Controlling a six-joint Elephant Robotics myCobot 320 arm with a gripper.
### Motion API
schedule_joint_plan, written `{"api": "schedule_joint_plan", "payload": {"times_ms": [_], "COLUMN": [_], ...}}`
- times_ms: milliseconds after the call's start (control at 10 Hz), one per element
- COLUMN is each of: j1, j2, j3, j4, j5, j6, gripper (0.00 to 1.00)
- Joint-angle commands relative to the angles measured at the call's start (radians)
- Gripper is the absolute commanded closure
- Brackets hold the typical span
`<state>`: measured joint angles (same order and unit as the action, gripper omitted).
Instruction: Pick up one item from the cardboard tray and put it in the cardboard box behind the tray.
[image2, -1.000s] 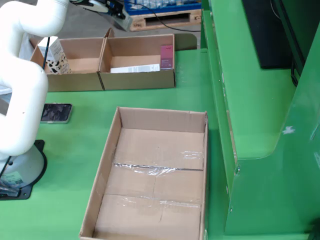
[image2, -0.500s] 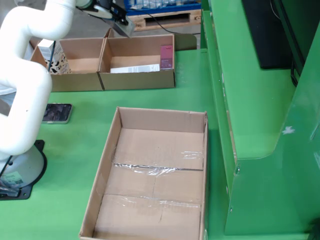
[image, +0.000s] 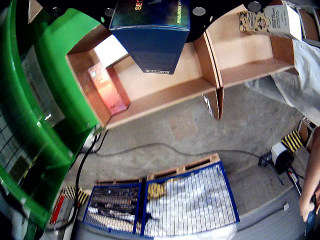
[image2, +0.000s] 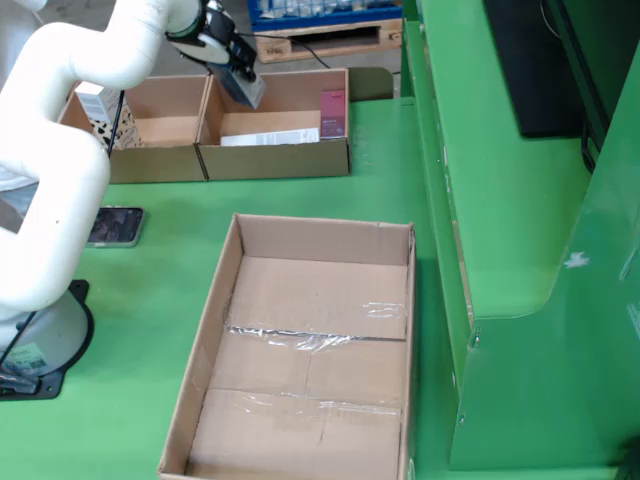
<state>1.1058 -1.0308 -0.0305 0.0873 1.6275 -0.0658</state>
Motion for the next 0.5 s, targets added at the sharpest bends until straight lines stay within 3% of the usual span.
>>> {"api": "schedule_joint_plan", "payload": {"times_ms": [0, 400], "j1": [-0.016, -0.032], "j2": [-0.006, -0.062], "j3": [0.031, 0.031], "j4": [-0.128, -0.181], "j5": [0.036, 0.057], "j6": [-0.007, -0.012], "gripper": [1.0, 1.0]}}
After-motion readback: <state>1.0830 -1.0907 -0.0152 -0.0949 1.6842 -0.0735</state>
